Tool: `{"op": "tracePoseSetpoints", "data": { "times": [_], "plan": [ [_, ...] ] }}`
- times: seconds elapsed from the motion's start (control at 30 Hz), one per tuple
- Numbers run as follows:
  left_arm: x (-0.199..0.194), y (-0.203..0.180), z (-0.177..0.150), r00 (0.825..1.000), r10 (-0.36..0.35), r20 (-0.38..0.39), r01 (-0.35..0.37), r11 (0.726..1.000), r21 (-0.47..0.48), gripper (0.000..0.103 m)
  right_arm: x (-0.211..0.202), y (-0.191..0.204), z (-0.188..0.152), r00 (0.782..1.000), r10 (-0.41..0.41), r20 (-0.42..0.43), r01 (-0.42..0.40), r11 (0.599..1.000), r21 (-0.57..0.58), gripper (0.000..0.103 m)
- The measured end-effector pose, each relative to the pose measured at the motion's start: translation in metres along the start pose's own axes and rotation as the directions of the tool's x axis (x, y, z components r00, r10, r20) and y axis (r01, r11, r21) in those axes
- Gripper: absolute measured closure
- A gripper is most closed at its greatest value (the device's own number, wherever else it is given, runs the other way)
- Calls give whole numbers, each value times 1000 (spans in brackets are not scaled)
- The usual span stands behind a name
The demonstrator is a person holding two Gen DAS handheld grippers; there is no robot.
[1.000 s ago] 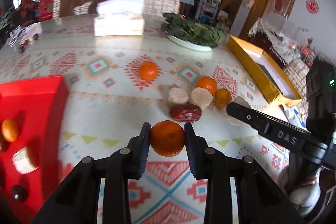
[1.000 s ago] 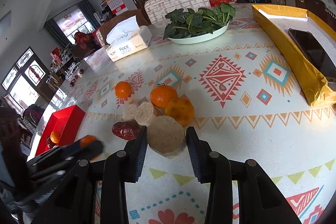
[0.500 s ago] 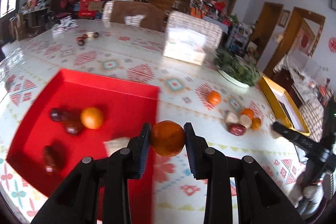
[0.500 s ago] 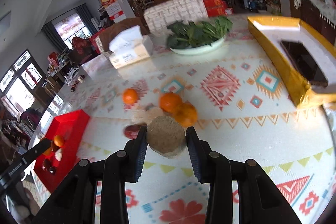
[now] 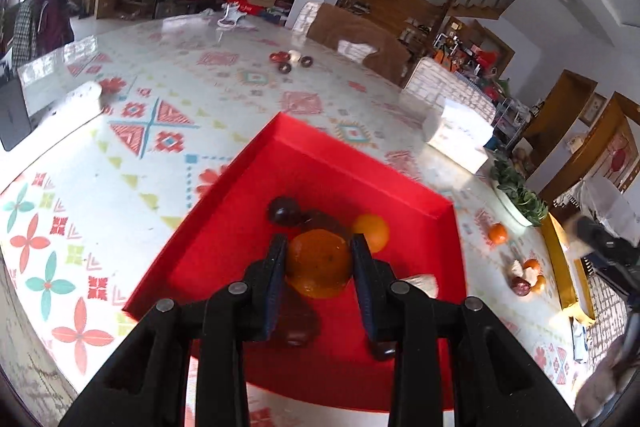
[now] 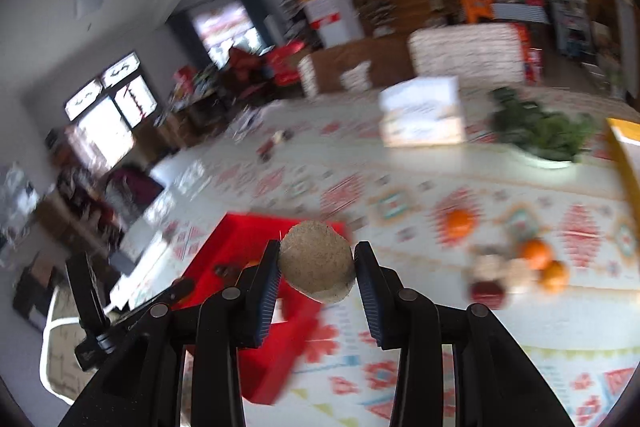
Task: Organize fruits
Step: 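Carry the rice cake and tangerine over the red tray with both tools, then open both tools to drop the rice cake and tangerine into the tray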
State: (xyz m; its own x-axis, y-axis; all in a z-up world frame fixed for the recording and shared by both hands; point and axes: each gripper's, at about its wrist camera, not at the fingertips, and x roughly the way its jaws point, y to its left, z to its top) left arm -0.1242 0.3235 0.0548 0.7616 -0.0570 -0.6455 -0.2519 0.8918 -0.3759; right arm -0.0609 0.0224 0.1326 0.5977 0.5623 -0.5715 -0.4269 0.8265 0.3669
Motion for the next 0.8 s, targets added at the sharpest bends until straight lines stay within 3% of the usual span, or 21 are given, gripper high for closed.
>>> {"op": "tracePoseSetpoints", "data": {
  "times": [0.17, 0.37, 0.67, 0.8],
  "plan": [
    [8, 8, -1, 1000, 4, -19, -4, 1000, 22, 72, 76, 44, -17, 991, 1, -136, -11, 998, -67, 62],
    [22, 18, 16, 999, 24, -37, -22, 999, 38, 72, 140, 47, -28, 971, -39, -235, 21, 997, -80, 62],
    [37, -2, 14, 996, -40, -83, 48, 994, 98, 72, 174, 40, -31, 958, -83, -275, 63, 995, -78, 62],
    [43, -11, 10, 995, -34, -97, 46, 991, 127, 72, 176, 42, -29, 958, -92, -271, 69, 993, -93, 62]
  ]
}}
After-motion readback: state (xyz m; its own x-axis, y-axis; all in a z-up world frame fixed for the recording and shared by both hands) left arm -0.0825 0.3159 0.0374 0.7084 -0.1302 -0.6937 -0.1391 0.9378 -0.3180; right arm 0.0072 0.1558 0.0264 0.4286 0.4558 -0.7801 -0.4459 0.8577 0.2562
